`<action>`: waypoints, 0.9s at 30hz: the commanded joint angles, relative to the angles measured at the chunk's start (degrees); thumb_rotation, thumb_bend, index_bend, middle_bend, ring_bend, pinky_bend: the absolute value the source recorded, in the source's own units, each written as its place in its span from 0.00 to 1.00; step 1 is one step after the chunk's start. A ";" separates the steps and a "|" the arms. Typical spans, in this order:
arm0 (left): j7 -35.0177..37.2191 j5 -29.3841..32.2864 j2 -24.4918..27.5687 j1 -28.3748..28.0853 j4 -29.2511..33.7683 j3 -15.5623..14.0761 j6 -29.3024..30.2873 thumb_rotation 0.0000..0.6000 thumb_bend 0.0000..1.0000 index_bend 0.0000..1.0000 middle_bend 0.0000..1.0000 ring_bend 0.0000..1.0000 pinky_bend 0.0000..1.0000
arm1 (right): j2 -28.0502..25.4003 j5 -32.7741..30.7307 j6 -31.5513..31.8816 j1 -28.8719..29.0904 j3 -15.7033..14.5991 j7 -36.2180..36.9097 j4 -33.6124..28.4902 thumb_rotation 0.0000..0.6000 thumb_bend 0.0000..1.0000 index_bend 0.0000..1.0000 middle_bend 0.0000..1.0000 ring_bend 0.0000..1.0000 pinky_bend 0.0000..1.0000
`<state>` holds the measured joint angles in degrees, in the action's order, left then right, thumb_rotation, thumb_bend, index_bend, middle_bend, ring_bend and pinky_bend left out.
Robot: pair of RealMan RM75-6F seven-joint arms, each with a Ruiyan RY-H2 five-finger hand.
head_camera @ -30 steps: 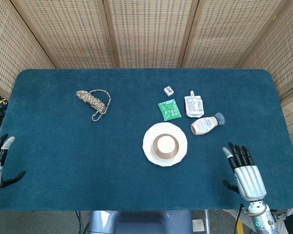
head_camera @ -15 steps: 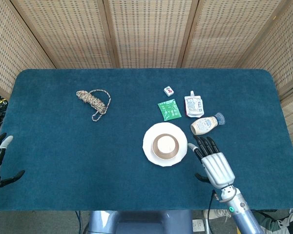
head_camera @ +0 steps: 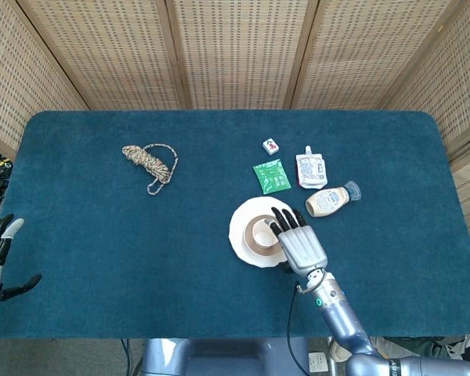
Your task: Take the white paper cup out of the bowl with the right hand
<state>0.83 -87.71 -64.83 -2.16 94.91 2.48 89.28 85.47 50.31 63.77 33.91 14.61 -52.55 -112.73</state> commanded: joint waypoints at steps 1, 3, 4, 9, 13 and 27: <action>-0.07 -0.09 -0.01 -0.01 0.02 -0.06 -0.01 1.00 0.00 0.00 0.00 0.00 0.00 | 1.43 -2.21 1.27 2.23 0.51 -1.34 0.82 1.00 0.38 0.14 0.00 0.00 0.04; -0.20 -0.28 -0.05 0.00 0.07 -0.17 0.05 1.00 0.00 0.00 0.00 0.00 0.00 | 1.99 -3.63 1.68 3.47 0.73 -1.69 1.87 1.00 0.38 0.14 0.00 0.00 0.04; -0.28 -0.36 -0.07 0.00 0.10 -0.20 0.06 1.00 0.00 0.00 0.00 0.00 0.00 | 2.17 -4.31 1.80 4.03 0.82 -1.93 2.32 1.00 0.38 0.14 0.00 0.00 0.04; -0.67 -0.27 -0.25 -0.16 0.05 -0.30 -0.32 1.00 0.00 0.00 0.00 0.00 0.00 | 2.88 -9.04 2.48 6.99 1.00 -3.98 4.45 1.00 0.39 0.14 0.00 0.00 0.04; -0.73 -0.18 -0.31 -0.24 0.01 -0.30 -0.51 1.00 0.00 0.00 0.00 0.00 0.00 | 3.07 -12.44 3.08 8.79 0.98 -5.59 5.44 1.00 0.40 0.15 0.00 0.00 0.04; -0.93 0.07 -0.45 -0.42 -0.01 -0.35 -0.85 1.00 0.00 0.00 0.00 0.00 0.00 | 5.61 -14.65 4.19 12.03 -1.15 -2.02 9.29 1.00 0.43 0.29 0.01 0.00 0.10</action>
<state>-0.09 -87.65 -65.27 -2.57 94.90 2.13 88.44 90.42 34.97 68.00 45.69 13.82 -55.37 -104.24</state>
